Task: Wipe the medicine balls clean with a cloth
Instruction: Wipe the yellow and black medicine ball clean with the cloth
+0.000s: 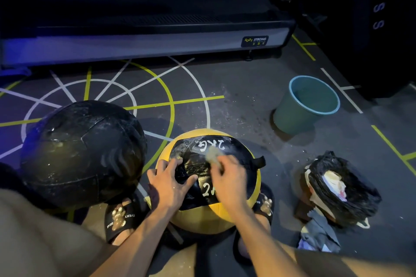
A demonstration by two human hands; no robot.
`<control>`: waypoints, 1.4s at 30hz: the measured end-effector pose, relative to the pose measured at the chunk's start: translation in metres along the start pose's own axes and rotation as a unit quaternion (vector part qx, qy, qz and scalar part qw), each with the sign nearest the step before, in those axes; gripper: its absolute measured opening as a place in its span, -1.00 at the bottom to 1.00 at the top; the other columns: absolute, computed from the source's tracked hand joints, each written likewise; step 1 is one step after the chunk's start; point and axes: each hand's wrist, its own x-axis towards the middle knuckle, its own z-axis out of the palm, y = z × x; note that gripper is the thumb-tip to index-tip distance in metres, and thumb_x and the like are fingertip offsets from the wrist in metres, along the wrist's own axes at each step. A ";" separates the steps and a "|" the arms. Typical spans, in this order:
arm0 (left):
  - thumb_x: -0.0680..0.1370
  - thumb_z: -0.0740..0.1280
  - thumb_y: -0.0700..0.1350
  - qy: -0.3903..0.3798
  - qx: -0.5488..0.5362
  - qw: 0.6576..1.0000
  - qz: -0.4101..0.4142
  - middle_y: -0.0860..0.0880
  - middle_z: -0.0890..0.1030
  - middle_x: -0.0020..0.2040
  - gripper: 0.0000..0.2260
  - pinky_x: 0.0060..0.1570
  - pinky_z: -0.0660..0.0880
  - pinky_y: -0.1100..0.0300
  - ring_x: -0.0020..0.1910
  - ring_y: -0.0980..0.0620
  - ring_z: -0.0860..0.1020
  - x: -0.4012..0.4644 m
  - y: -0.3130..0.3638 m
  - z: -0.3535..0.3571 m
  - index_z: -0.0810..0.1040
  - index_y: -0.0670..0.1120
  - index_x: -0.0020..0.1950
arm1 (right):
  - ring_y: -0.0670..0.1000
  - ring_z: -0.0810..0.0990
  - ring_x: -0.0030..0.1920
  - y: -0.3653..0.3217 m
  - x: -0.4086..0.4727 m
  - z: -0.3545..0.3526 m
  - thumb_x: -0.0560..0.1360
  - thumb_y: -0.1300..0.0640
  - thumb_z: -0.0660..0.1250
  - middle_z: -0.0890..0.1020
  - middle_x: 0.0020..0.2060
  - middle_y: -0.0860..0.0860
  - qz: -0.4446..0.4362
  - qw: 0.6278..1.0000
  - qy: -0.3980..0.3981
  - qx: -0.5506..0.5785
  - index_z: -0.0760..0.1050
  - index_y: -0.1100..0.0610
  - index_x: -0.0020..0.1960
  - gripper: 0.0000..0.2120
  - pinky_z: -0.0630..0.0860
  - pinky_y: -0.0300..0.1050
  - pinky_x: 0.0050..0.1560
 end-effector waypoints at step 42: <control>0.34 -0.08 0.52 -0.133 -0.075 0.988 -0.017 0.00 0.43 0.16 -0.17 0.10 0.05 0.25 0.24 -0.09 0.37 0.000 0.005 -0.018 0.50 0.16 0.45 | -0.21 0.54 -0.26 0.003 -0.040 0.012 0.59 0.20 0.36 0.59 -0.15 -0.10 -0.022 0.999 -0.025 -0.026 0.60 0.06 0.03 -0.92 0.45 -0.38 -0.27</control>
